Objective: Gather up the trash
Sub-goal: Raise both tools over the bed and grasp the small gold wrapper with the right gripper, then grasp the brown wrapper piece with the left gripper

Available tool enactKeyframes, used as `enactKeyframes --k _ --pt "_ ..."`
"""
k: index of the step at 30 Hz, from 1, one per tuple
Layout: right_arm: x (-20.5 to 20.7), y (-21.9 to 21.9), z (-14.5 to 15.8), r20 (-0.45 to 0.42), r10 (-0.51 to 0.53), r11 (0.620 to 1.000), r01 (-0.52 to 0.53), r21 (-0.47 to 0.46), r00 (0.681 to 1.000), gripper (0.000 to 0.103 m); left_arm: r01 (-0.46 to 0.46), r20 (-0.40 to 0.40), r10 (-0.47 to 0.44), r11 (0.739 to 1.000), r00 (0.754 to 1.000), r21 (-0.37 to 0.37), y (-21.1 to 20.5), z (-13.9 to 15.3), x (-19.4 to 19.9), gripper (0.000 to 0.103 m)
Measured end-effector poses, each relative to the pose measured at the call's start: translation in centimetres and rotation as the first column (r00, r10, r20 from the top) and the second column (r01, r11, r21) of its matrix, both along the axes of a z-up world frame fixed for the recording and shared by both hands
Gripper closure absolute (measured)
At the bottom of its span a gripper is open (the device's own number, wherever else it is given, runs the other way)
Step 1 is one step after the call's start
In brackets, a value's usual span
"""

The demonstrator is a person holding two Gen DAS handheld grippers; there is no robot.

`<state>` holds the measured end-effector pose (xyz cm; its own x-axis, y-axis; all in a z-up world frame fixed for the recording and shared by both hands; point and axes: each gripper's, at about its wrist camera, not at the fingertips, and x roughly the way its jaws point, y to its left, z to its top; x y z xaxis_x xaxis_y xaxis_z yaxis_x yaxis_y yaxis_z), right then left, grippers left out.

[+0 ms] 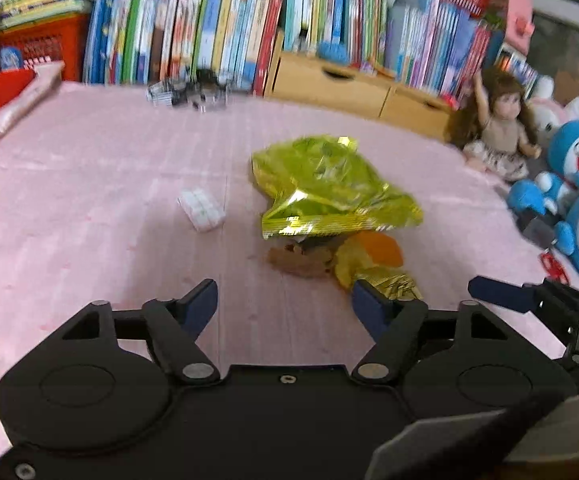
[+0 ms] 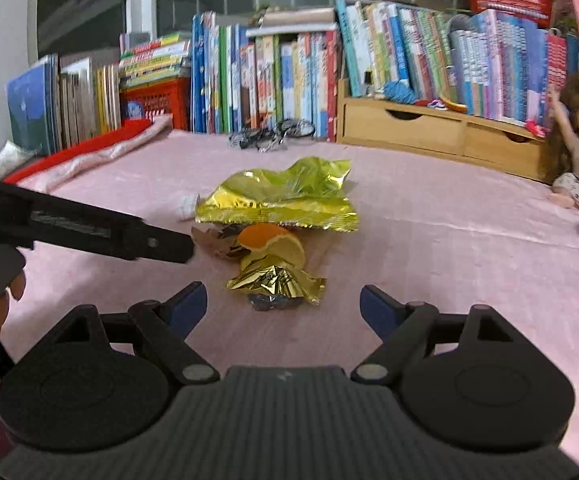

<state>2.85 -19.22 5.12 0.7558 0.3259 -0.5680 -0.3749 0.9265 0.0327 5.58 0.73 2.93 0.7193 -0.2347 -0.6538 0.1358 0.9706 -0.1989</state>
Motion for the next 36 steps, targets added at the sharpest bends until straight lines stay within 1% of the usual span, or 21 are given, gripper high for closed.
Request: enactKeyframes --k 1,3,5,7,9,10,12,13,14,16,17,19,20,23,24,30,36 --pt "0.2 0.2 -0.3 -0.001 0.007 1.0 -0.007 -0.018 1.0 0.013 0.002 -0.009 -0.001 1.0 1.0 0.005 -0.1 -0.4 0.6 0.036" --pt "0.8 0.3 -0.8 -0.01 0.02 0.999 -0.02 -0.025 1.0 0.013 0.01 -0.013 -0.01 1.0 1.0 0.015 -0.3 -1.1 1.8 0.037" --pt "1.4 0.4 -1.0 -0.014 0.019 1.0 -0.019 -0.013 1.0 0.013 0.016 -0.011 -0.015 0.999 1.0 0.028 -0.7 -1.5 2.7 0.041" --pt "1.9 0.3 -1.1 -0.013 0.024 1.0 -0.024 0.006 1.0 0.013 0.024 0.004 -0.024 0.999 1.0 0.031 -1.1 -1.8 3.2 0.042" --pt "2.6 0.5 -1.3 -0.027 0.025 1.0 -0.024 0.019 0.999 0.013 0.046 0.021 -0.047 0.999 0.999 0.015 -1.5 -1.7 3.5 0.044" --pt "3.0 0.6 -1.3 -0.032 0.031 0.999 -0.03 0.022 0.999 0.013 0.06 0.025 -0.06 0.998 0.998 -0.003 -1.6 -1.8 3.9 0.048" --pt "3.5 0.8 -1.4 -0.038 0.046 0.999 -0.045 0.022 0.998 0.014 0.07 0.018 -0.07 0.997 0.997 -0.026 -1.8 -2.0 4.5 0.059" --pt "3.7 1.0 -1.5 -0.044 0.052 0.998 -0.052 0.022 0.998 0.017 0.065 0.013 -0.065 0.998 0.998 -0.026 -2.0 -2.2 4.8 0.071" --pt "3.8 1.0 -1.5 -0.048 0.057 0.998 -0.056 0.025 0.997 0.019 0.064 0.012 -0.064 0.998 0.998 -0.026 -1.9 -2.2 4.8 0.076" --pt "3.8 1.1 -1.6 -0.055 0.063 0.998 -0.061 0.033 0.997 0.032 0.069 0.013 -0.069 0.997 0.998 -0.031 -2.0 -2.2 4.7 0.08" --pt "3.7 1.1 -1.6 -0.052 0.065 0.997 -0.063 0.035 0.997 0.035 0.071 0.018 -0.07 0.997 0.997 -0.025 -2.0 -2.1 4.5 0.081" --pt "3.3 1.0 -1.5 -0.045 0.068 0.997 -0.066 0.044 0.997 0.048 0.076 0.032 -0.076 0.997 0.997 -0.003 -2.2 -1.9 3.9 0.081" --pt "3.1 0.9 -1.4 -0.04 0.065 0.997 -0.063 0.047 0.997 0.05 0.077 0.036 -0.077 0.997 0.996 0.003 -2.2 -1.8 3.5 0.082" --pt "2.4 0.6 -1.1 -0.024 0.062 0.997 -0.061 0.056 0.998 0.061 0.073 0.05 -0.073 0.997 0.996 0.013 -2.1 -1.4 2.4 0.082" --pt "2.2 0.5 -1.0 -0.021 0.059 0.997 -0.057 0.056 0.998 0.068 0.067 0.058 -0.068 0.998 0.996 0.016 -2.0 -1.3 1.9 0.083" --pt "0.4 -0.1 -0.2 0.001 0.062 0.996 -0.062 0.063 0.998 0.068 0.041 0.095 -0.044 0.999 0.994 0.027 -1.4 -0.3 -0.4 0.083" --pt "-1.6 -0.6 0.7 0.016 0.076 0.994 -0.077 0.083 0.997 0.068 0.033 0.128 -0.035 0.999 0.991 0.018 -0.7 0.6 -3.6 0.083"
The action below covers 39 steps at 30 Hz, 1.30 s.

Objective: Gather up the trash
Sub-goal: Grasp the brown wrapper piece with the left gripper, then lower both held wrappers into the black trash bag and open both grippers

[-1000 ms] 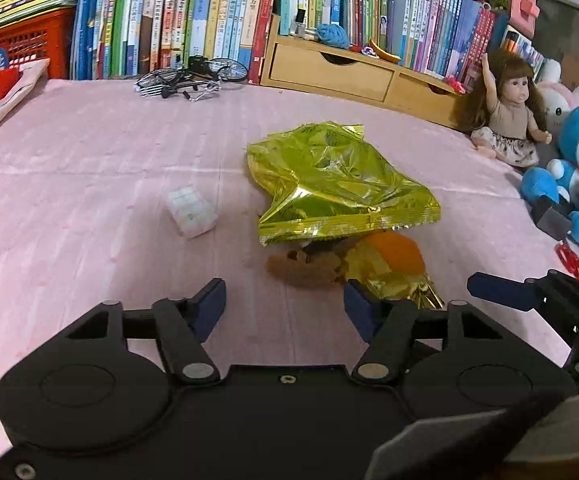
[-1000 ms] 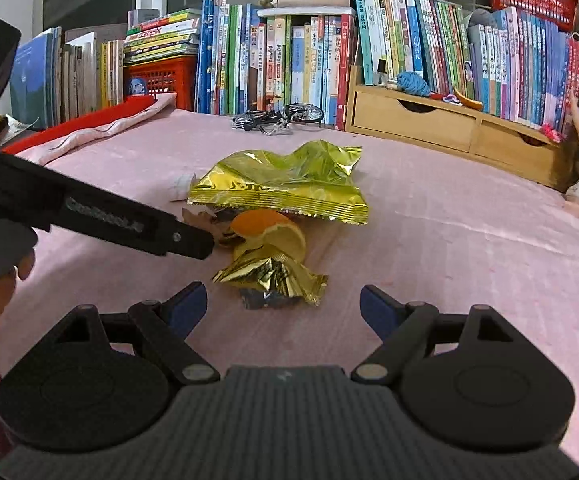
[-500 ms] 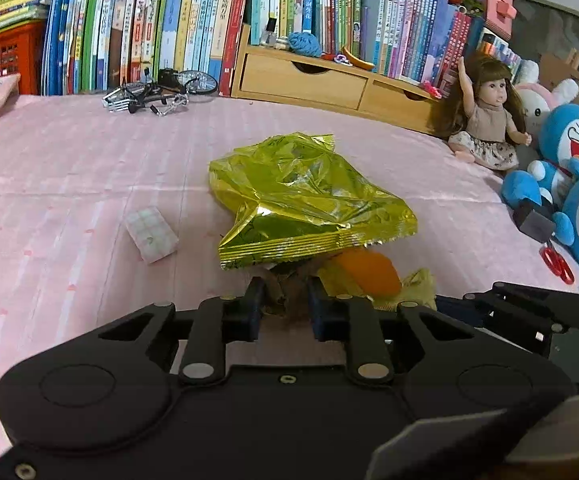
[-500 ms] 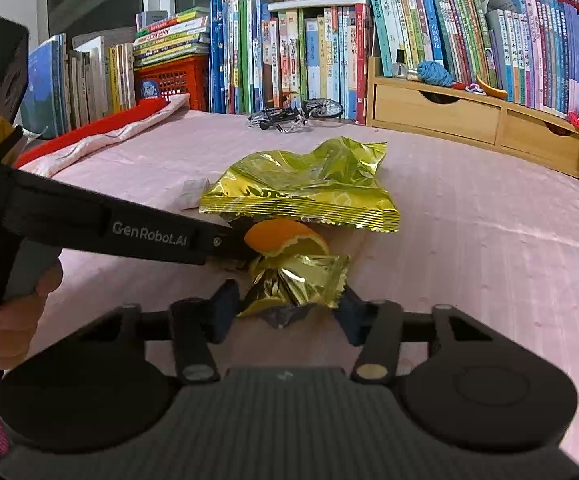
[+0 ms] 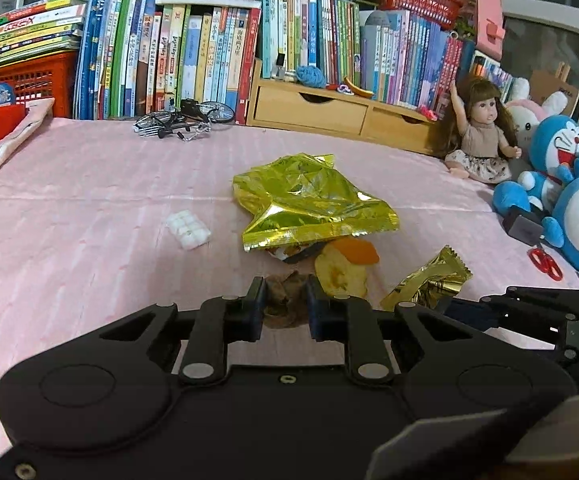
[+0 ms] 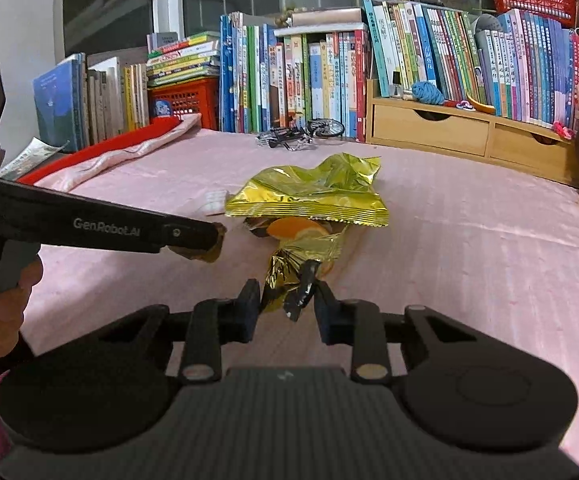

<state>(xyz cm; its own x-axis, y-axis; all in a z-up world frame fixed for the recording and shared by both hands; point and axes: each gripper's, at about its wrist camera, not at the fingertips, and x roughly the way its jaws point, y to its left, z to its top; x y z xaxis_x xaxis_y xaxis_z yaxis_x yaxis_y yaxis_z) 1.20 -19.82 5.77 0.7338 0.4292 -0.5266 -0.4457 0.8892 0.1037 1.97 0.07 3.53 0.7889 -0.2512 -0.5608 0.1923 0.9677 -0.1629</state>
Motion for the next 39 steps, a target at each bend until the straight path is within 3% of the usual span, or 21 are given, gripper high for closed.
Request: enactKeyframes --k 10,19,27,39 --pt "-4.3 -0.9 1.1 0.003 0.027 0.997 -0.027 0.067 1.0 0.068 0.008 -0.004 -0.008 0.999 1.0 -0.047 1.4 0.9 -5.6 0.083" --pt "-10.3 -1.2 0.0 -0.088 0.096 0.994 -0.091 0.06 0.991 0.068 0.054 -0.048 -0.058 0.996 0.997 -0.074 2.3 0.9 -12.4 0.083" --pt "-13.5 -0.3 -3.0 -0.207 0.105 0.994 -0.103 0.022 0.973 0.068 0.043 -0.176 -0.049 0.998 0.983 -0.039 2.3 -2.6 -16.5 0.083" --pt "-15.8 1.1 -7.7 -0.377 0.081 0.996 -0.086 0.004 0.923 0.068 0.03 -0.385 -0.018 0.999 0.923 0.025 0.8 -9.8 -18.2 0.083"
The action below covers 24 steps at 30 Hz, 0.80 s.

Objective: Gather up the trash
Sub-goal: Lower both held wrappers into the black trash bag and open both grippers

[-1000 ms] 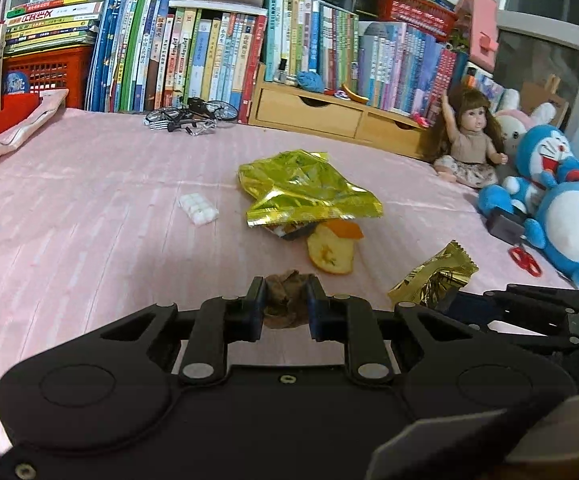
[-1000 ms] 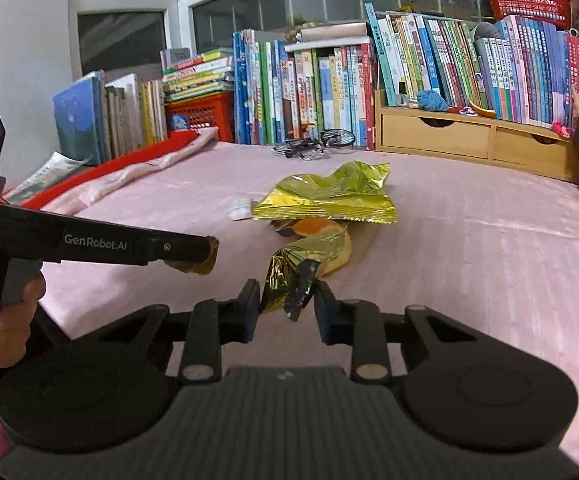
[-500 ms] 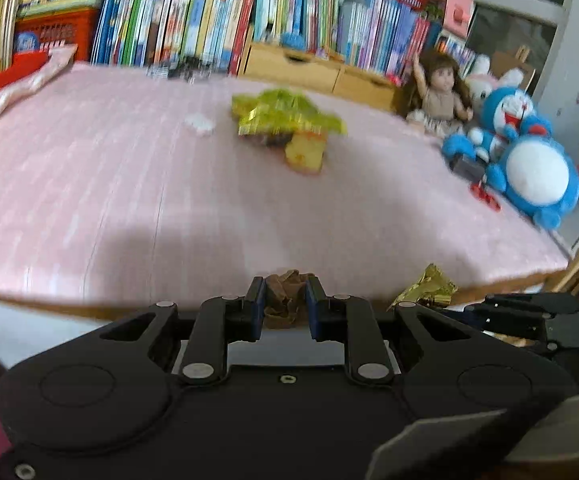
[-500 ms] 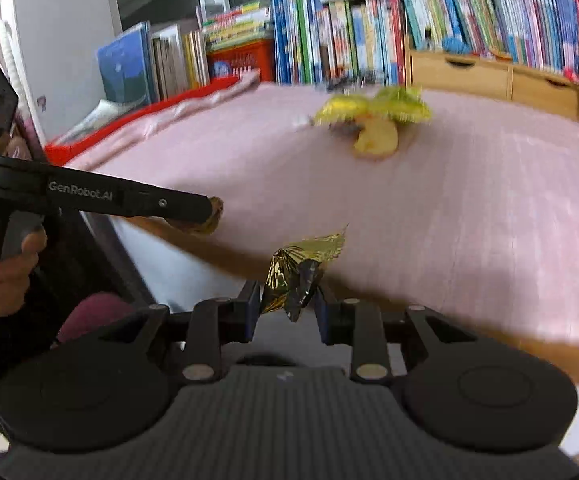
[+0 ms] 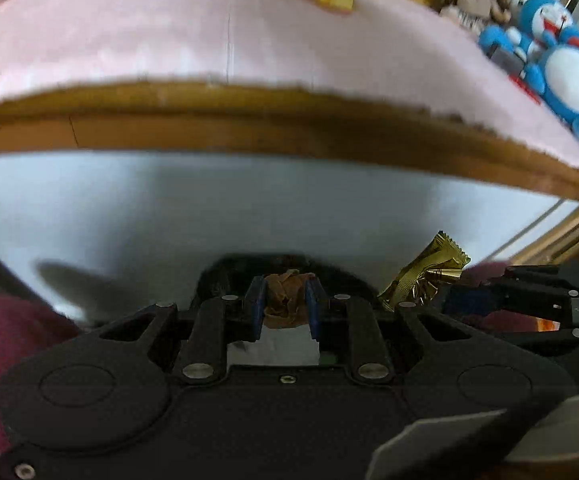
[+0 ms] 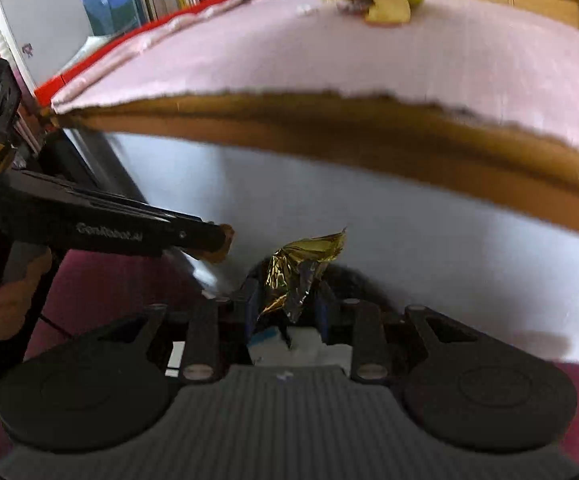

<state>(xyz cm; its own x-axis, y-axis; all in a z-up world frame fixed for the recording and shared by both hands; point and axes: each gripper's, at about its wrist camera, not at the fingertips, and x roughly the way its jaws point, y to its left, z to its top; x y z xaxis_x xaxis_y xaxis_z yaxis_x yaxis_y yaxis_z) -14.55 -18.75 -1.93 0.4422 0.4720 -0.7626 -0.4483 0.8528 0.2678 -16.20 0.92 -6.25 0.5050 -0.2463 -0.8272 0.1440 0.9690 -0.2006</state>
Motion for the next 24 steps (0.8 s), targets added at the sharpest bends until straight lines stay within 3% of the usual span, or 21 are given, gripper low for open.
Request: enactKeyframes --k 11,24 --pt "-1.1 1.0 -3.1 -0.145 0.021 0.999 -0.027 -0.044 0.989 0.066 0.01 -0.139 -0.001 0.998 0.99 0.062 -1.2 -4.3 -0.8 0.083" --pt "-1.2 1.6 -3.6 -0.172 0.009 0.999 -0.018 -0.051 0.985 0.065 0.011 -0.199 0.007 0.996 0.98 0.086 -1.5 -6.1 -0.2 0.082"
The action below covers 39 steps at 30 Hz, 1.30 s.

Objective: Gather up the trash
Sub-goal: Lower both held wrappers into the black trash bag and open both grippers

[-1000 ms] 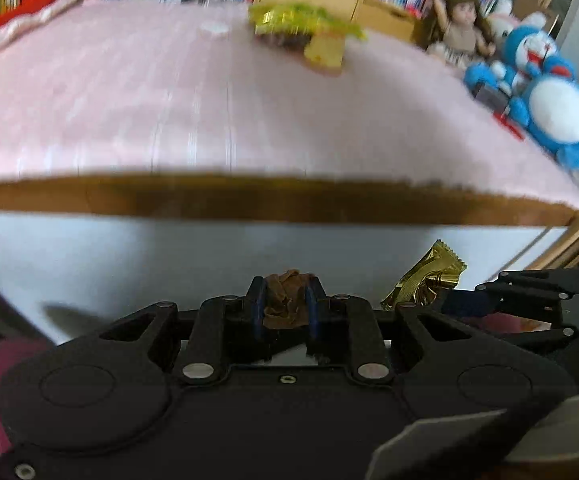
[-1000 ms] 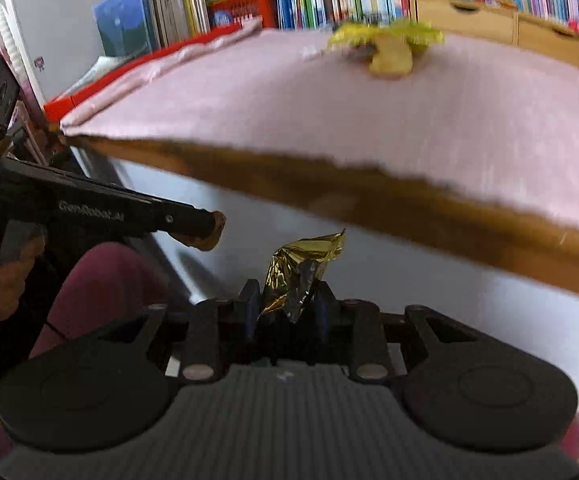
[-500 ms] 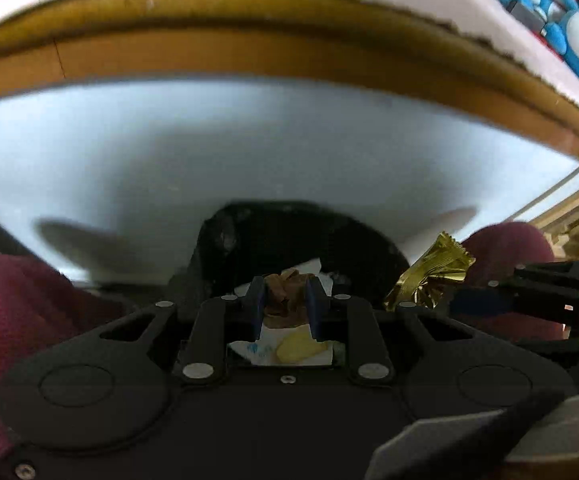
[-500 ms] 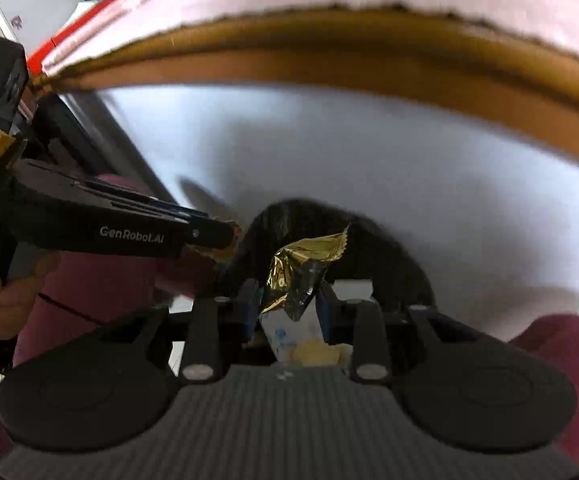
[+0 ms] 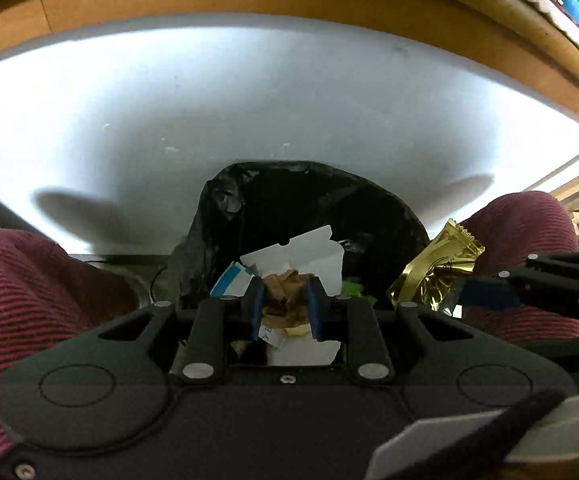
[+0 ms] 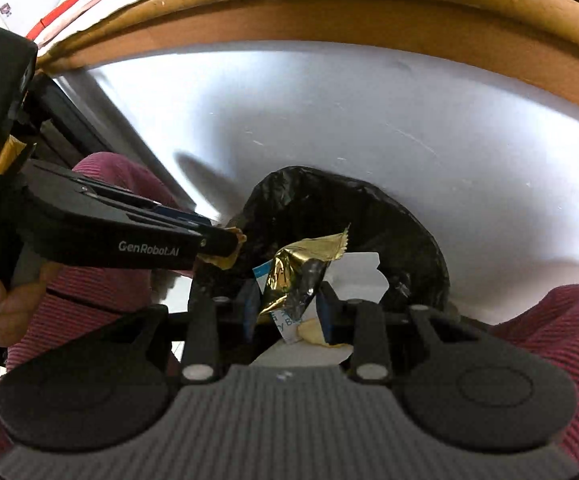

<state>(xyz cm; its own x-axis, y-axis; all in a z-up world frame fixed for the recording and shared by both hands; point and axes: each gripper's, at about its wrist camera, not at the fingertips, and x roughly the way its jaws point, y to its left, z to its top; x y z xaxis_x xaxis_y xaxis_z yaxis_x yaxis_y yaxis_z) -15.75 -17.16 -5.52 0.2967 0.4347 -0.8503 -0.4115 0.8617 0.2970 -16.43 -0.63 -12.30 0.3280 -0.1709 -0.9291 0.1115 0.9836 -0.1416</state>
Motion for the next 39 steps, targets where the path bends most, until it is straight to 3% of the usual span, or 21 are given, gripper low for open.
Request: enactKeyframes --k 13,15,17,18,29,35,39 --pt "0.1 0.1 0.3 0.013 -0.006 1.0 0.006 0.005 1.0 0.064 0.003 -0.004 -0.003 1.0 1.0 -0.003 0.0 -0.2 -0.2 0.081" --pt "0.1 0.1 0.3 0.015 -0.008 1.0 0.008 0.008 1.0 0.064 0.002 -0.001 -0.002 1.0 1.0 -0.001 -0.1 -0.2 -0.2 0.078" --pt "0.1 0.1 0.4 0.017 -0.011 1.0 0.011 0.01 1.0 0.062 0.006 0.006 -0.006 1.0 1.0 0.002 -0.2 0.0 -0.3 0.062" --pt "0.1 0.1 0.4 0.017 -0.012 1.0 0.011 0.011 1.0 0.062 0.009 0.012 -0.009 1.0 1.0 0.007 -0.3 0.1 -0.3 0.06" --pt "-0.1 -0.3 0.7 0.031 -0.028 1.0 0.027 0.01 0.999 0.047 0.026 0.044 -0.028 0.999 0.999 0.039 -0.8 1.1 -0.5 0.047" --pt "0.2 -0.8 2.4 0.079 -0.031 0.999 0.029 0.023 0.996 0.039 0.04 0.086 -0.041 0.999 0.995 0.014 -0.5 3.3 -0.7 0.047" --pt "1.0 -2.0 5.0 0.135 -0.048 0.997 0.038 0.074 0.99 0.037 0.067 0.173 -0.06 0.997 0.983 -0.038 0.4 6.8 -0.6 0.047"
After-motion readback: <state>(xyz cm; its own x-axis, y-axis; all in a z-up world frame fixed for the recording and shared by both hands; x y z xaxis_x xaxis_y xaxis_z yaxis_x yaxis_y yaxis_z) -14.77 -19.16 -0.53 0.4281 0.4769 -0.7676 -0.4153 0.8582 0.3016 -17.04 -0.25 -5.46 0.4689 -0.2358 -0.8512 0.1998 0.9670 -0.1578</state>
